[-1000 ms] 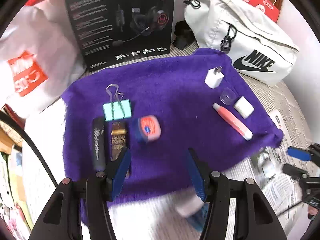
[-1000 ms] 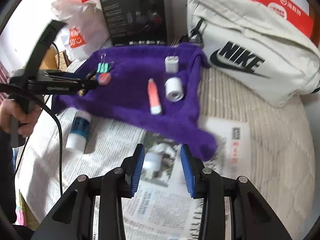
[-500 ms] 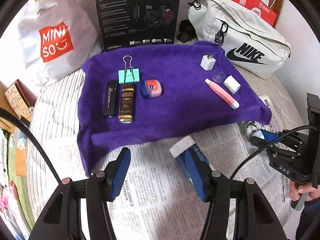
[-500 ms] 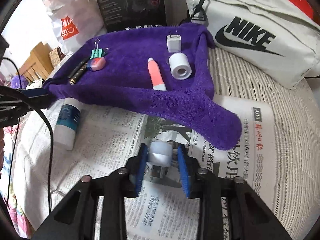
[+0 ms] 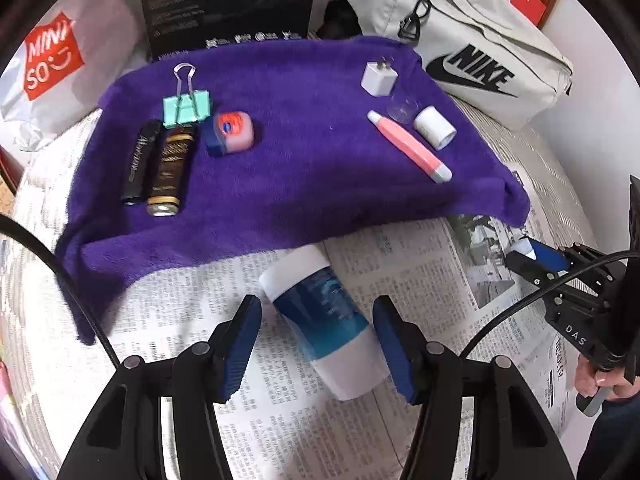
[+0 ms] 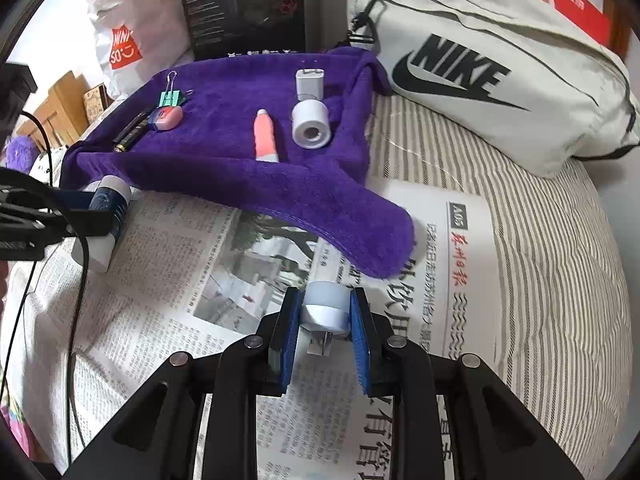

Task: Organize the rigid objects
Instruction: 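Grasp the blue-white canister with the left tool while the right tool lifts the white plug, then lift and carry the canister toward the towel with the left tool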

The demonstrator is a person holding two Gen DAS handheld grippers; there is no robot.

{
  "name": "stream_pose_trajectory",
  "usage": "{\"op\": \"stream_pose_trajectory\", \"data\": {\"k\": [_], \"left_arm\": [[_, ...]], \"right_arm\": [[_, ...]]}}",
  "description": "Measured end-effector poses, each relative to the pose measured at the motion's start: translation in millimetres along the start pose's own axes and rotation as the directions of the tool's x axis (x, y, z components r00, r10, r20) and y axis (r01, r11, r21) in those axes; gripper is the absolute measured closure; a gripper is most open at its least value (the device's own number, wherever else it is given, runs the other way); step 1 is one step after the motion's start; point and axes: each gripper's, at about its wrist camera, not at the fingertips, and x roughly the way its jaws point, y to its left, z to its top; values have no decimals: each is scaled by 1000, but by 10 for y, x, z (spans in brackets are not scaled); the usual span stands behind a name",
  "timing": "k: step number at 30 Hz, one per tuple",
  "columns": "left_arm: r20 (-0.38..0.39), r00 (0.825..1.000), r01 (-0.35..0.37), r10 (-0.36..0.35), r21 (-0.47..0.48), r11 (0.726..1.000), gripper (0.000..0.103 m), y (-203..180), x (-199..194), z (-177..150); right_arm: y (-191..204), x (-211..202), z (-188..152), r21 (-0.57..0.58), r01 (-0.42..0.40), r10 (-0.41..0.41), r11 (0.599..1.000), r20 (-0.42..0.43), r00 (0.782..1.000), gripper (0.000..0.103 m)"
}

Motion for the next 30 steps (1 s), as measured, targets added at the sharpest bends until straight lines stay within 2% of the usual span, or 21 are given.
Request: {"op": "stream_pose_trajectory", "data": {"k": [4,5,9,12,13,14,15,21,26,30], "left_arm": [[-29,992,-122,124,65,990,46,-31,52,-109],[-28,990,-135,137,69,988,46,-7,51,-150],[-13,997,-73,73,26,997,48,82,18,-165],[3,999,-49,49,56,997,48,45,48,-108],[8,999,-48,47,70,996,52,26,65,-92],[16,998,-60,58,84,995,63,11,83,-75],[22,997,-79,77,102,992,64,1,91,-65],[25,999,-46,43,118,992,64,22,66,-52],[33,998,-52,49,91,995,64,21,81,-36],[25,999,-27,25,59,998,64,83,55,-46]], "right_arm": [[-5,-6,-35,5,-3,3,1000,17,1000,78],[1,-4,-38,3,0,0,1000,19,1000,78],[-2,-4,-57,10,2,-2,1000,36,999,78],[0,-9,-56,8,5,-5,1000,36,999,78],[2,-8,-55,7,5,-5,1000,37,999,78],[1,-7,-57,5,4,-4,1000,38,999,78],[0,-8,-59,5,3,-3,1000,39,999,78],[13,-4,-52,4,10,-11,1000,39,999,78],[35,9,-32,-3,17,-17,1000,45,999,78],[36,16,-2,-7,17,-16,1000,28,999,79]]}}
